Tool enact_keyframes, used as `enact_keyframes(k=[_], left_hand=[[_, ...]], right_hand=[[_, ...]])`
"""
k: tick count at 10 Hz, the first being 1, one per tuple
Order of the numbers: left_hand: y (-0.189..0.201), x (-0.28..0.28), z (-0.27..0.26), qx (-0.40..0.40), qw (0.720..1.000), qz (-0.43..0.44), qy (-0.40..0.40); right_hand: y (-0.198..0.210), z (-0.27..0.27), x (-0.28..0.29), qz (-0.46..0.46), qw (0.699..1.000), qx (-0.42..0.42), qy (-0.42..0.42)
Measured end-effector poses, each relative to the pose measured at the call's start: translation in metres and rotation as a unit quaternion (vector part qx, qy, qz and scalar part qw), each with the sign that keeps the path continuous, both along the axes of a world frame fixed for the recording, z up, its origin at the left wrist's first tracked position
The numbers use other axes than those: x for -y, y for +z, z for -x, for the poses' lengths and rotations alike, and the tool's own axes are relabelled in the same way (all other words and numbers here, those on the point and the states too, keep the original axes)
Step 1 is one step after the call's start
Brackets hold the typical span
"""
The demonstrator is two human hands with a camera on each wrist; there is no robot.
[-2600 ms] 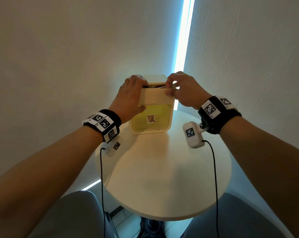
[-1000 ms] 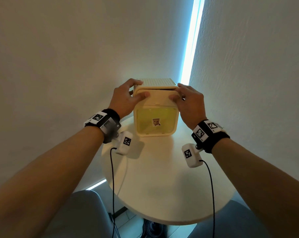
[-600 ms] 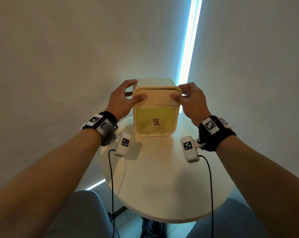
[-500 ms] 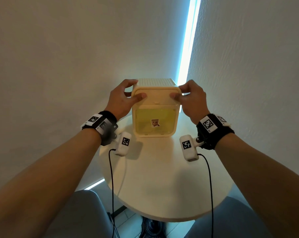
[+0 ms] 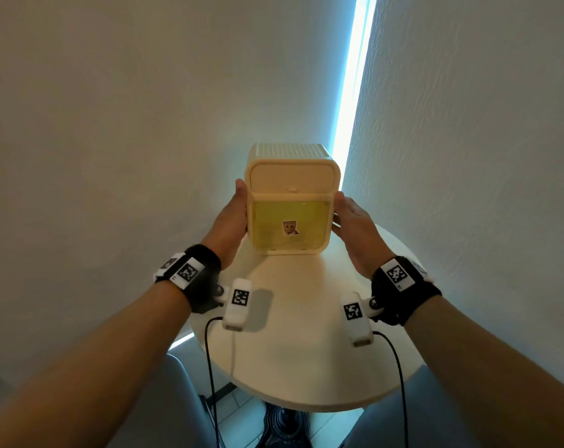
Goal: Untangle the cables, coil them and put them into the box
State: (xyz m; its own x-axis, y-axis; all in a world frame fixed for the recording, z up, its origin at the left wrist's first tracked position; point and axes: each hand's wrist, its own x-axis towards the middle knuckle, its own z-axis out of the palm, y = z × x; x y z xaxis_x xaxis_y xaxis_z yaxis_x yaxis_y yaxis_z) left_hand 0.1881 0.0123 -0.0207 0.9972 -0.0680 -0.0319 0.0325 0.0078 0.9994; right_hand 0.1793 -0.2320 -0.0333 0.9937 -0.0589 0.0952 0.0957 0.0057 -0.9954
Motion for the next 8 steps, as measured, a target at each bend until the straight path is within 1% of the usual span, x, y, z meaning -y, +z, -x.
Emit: enact_keyframes(k=[1,2,3,4,6,7,8], left_hand=[[-0.011,0.005,-0.006,-0.017,1.0,0.007,0.012],[-0.007,0.012,-0.015,-0.024,1.0,0.011,0.015],[-0.001,0.019,-0.019,-0.017,1.0,0.02,0.009],[-0.003,0.023,-0.032,-0.012,1.0,0.008,-0.002],[-0.02,0.024,-0.068,0.002,1.0,-0.001,0.003],[-0.012,0.028,-0.063,0.003,1.0,-0.004,0.01],[-0.01,0.028,-0.065,0.014,1.0,0.016,0.011]], right_hand=[[-0.005,-0.004,-0.005,-0.007,0.999,-0.011,-0.036],[0.002,-0.008,-0.008,-0.005,0.998,-0.021,-0.05],[0.005,-0.008,-0.009,-0.005,0.998,-0.03,-0.053],[0.007,-0.012,-0.009,0.017,0.998,-0.026,-0.057],[0.015,-0.015,-0.009,0.03,0.997,-0.018,-0.068],[0.016,-0.013,-0.008,0.036,0.997,-0.024,-0.067],[0.012,-0.019,-0.005,0.036,0.996,-0.024,-0.077]])
